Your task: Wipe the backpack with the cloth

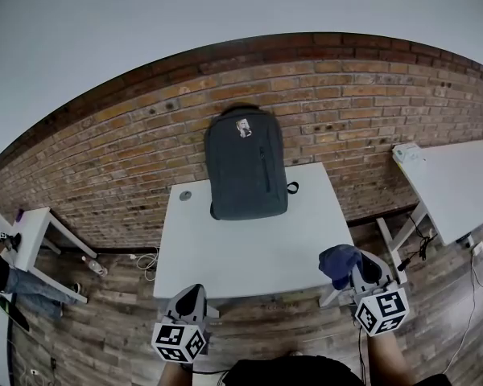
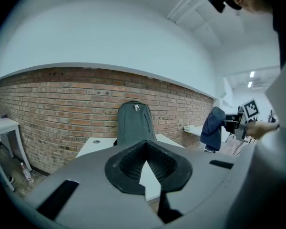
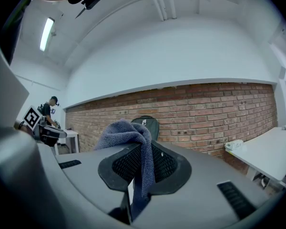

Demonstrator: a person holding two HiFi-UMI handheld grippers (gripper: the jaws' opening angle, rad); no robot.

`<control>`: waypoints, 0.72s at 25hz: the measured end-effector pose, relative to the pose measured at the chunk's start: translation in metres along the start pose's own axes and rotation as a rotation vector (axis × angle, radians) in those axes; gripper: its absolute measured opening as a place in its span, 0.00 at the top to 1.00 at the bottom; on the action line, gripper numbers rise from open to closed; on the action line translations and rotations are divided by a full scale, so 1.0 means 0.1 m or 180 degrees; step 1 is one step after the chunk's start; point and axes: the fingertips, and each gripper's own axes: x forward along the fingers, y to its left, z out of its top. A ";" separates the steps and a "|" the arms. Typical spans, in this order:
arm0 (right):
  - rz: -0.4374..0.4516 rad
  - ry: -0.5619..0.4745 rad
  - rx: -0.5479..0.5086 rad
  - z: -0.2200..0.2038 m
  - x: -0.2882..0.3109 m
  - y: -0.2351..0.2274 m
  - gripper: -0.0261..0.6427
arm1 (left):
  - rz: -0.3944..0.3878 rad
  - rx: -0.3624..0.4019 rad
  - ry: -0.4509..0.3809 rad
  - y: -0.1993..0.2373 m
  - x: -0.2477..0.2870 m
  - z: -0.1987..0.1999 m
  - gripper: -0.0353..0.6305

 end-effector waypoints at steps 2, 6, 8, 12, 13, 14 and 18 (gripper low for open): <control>-0.0001 -0.0010 -0.0008 0.02 -0.05 0.09 0.90 | -0.0043 0.0033 -0.0046 0.01 -0.03 0.04 0.95; -0.0017 -0.0105 -0.0050 0.16 -0.15 0.35 0.90 | -0.0169 0.0083 -0.0146 0.07 -0.15 0.15 0.95; -0.0024 -0.0116 -0.0032 0.18 -0.19 0.54 0.90 | -0.0224 0.0088 -0.0151 0.13 -0.29 0.14 0.95; -0.0013 -0.0108 -0.0030 0.21 -0.33 0.98 0.90 | -0.0266 0.0063 -0.0059 0.37 -0.65 0.00 0.95; -0.0013 -0.0112 -0.0033 0.22 -0.36 1.08 0.90 | -0.0265 0.0045 -0.0040 0.44 -0.74 -0.05 0.95; -0.0019 -0.0118 -0.0033 0.22 -0.40 1.19 0.90 | -0.0260 0.0027 -0.0024 0.52 -0.84 -0.10 0.95; -0.0062 -0.0098 -0.0021 0.16 -0.54 1.59 0.90 | -0.0240 -0.0032 0.0034 0.82 -1.22 -0.32 0.95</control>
